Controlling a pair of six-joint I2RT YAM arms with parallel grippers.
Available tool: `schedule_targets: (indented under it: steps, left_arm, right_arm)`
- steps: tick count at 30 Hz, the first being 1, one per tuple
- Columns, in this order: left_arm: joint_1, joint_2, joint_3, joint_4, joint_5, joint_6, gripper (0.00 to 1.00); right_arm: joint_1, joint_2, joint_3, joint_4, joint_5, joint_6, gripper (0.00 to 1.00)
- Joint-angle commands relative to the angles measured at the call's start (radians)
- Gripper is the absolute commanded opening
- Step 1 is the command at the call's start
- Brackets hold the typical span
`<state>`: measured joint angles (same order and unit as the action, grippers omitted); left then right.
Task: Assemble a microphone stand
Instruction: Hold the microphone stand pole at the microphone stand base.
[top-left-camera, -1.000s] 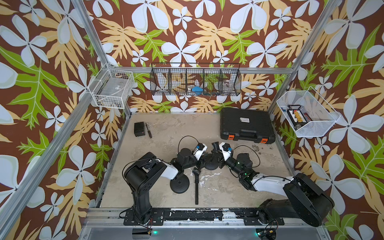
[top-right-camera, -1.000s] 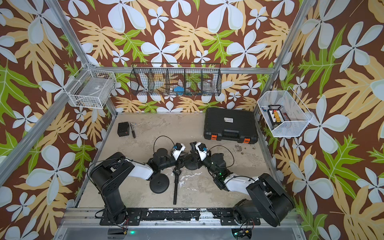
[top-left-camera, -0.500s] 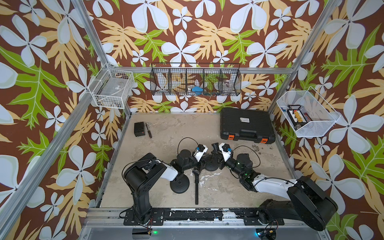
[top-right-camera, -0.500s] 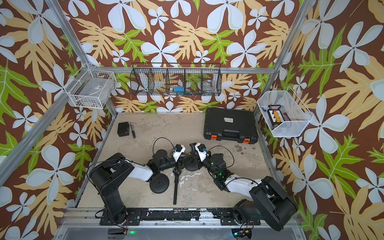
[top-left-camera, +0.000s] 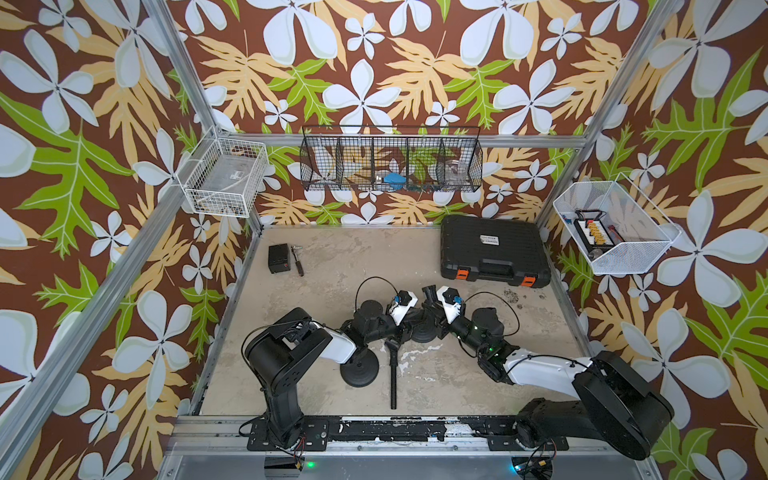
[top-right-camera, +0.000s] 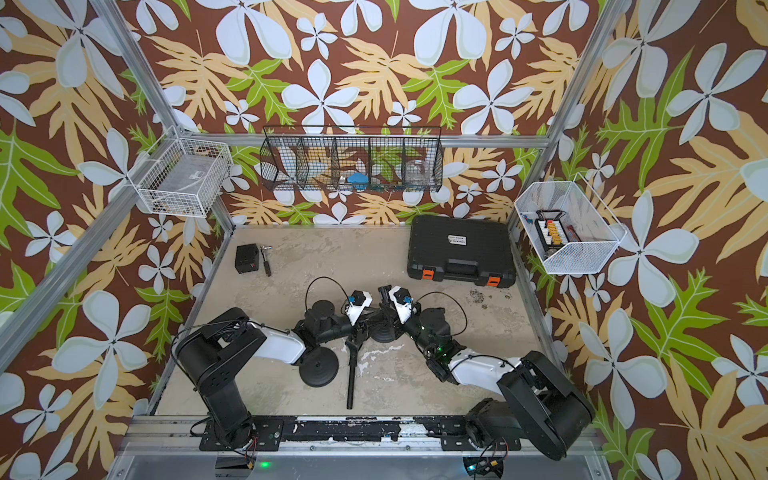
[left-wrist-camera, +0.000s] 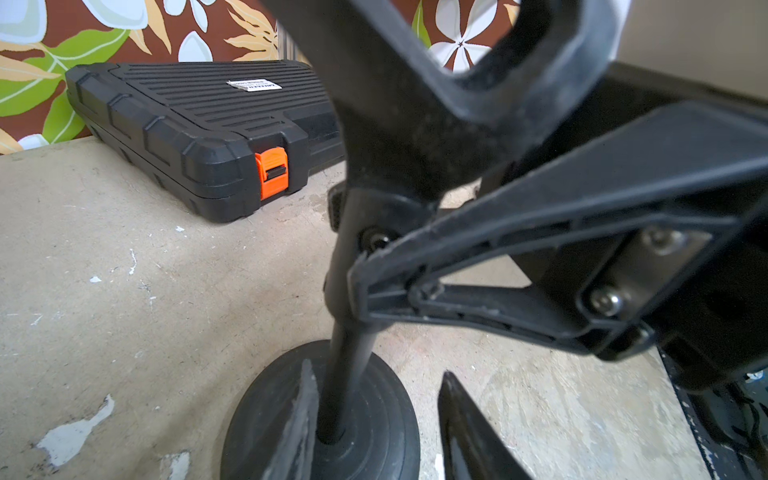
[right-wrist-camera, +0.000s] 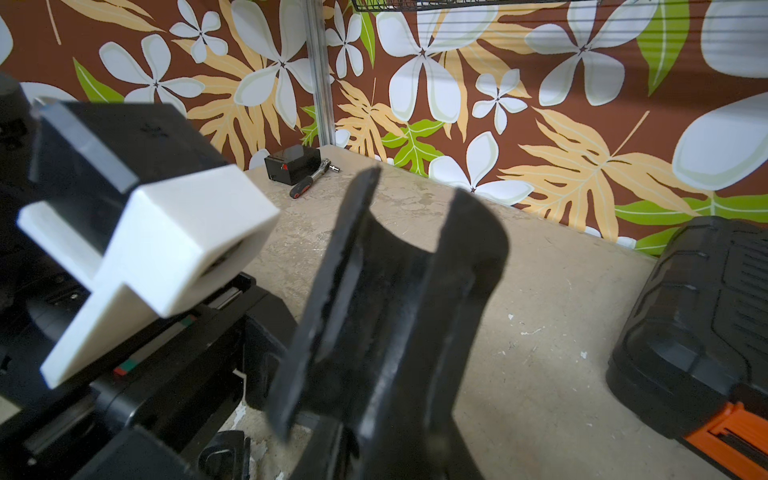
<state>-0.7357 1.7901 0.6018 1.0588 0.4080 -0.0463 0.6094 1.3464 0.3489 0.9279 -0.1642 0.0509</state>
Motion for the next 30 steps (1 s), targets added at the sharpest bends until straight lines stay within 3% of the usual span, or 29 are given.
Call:
schedule_targets:
  steps: [1, 6, 19, 30]
  left_arm:
    - [-0.001, 0.005, 0.010, 0.025, 0.006, 0.030, 0.54]
    - [-0.001, 0.023, 0.014, 0.033, 0.009, 0.048, 0.55]
    - [0.001, 0.081, 0.032, 0.075, -0.028, 0.040, 0.43]
    - [0.002, 0.123, 0.056, 0.105, -0.051, 0.033, 0.41]
  right_arm:
    - [0.003, 0.009, -0.005, -0.117, -0.009, 0.007, 0.05]
    - [0.002, 0.003, -0.004, -0.126, -0.011, 0.000, 0.05]
    - [0.003, 0.000, 0.001, -0.129, -0.024, -0.003, 0.05]
    - [0.002, -0.002, 0.001, -0.133, -0.032, -0.001, 0.05]
